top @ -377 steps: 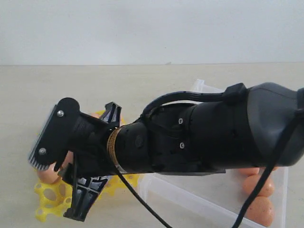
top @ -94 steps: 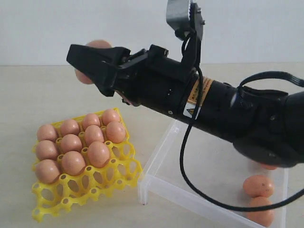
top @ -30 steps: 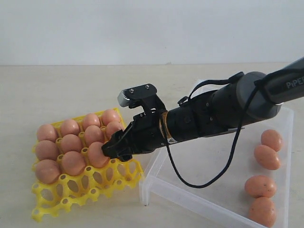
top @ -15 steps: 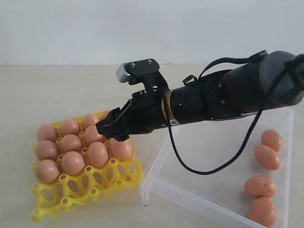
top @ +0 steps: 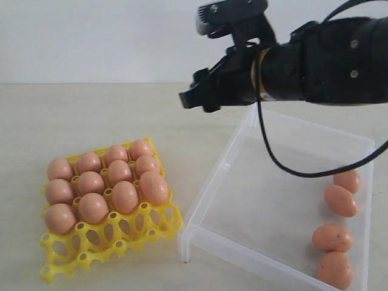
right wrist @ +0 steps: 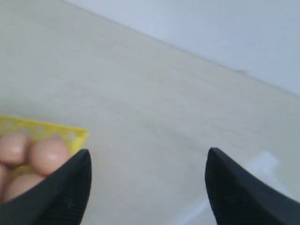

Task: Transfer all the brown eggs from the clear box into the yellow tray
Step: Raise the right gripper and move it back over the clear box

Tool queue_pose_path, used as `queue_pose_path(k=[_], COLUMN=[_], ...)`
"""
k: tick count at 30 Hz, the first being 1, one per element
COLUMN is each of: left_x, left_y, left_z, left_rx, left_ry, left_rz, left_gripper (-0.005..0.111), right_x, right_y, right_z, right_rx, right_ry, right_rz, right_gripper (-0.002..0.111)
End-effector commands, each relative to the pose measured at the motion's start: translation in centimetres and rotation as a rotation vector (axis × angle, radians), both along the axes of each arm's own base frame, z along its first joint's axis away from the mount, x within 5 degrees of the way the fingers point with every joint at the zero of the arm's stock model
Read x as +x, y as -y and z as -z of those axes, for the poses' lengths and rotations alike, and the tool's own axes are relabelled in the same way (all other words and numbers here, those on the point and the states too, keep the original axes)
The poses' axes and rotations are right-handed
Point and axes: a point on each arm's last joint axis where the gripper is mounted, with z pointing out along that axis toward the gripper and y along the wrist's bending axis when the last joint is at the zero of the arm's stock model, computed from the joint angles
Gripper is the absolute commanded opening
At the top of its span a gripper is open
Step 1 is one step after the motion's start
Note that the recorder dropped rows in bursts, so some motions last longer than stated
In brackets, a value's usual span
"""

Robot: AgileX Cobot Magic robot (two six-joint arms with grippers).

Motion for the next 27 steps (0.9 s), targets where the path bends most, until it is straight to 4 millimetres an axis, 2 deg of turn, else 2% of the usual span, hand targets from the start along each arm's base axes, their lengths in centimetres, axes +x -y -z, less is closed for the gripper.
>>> queue_pose_path(k=[1, 6, 9, 12, 16, 19, 27], left_x=[0.0, 0.0, 0.0, 0.0, 0.0, 0.0, 0.0], left_y=[0.0, 0.0, 0.0, 0.0, 0.0, 0.0, 0.0], left_z=[0.1, 0.1, 0.1, 0.1, 0.0, 0.0, 0.1], left_rx=[0.002, 0.002, 0.002, 0.002, 0.002, 0.002, 0.002], left_ry=[0.003, 0.003, 0.003, 0.003, 0.005, 0.005, 0.002], left_rz=[-0.003, -0.003, -0.003, -0.003, -0.003, -0.003, -0.003], left_gripper=[0.004, 0.004, 0.004, 0.004, 0.004, 0.004, 0.004], right_x=[-0.8, -1.8, -1.3, 0.2, 1.3, 2.3, 3.5], right_y=[3.6, 5.6, 7.1, 8.8, 9.4, 8.7, 8.3], right_z=[-1.3, 0.0, 0.7, 0.8, 1.2, 1.6, 4.5], right_rx=[-0.181, -0.490, -0.600, -0.620, -0.552, -0.503, -0.537], right_ry=[-0.018, -0.221, -0.341, -0.484, -0.829, -0.876, -0.950], right_rz=[0.285, 0.357, 0.390, 0.404, 0.307, 0.215, 0.194], right_gripper=[0.061, 0.061, 0.061, 0.061, 0.061, 0.061, 0.061])
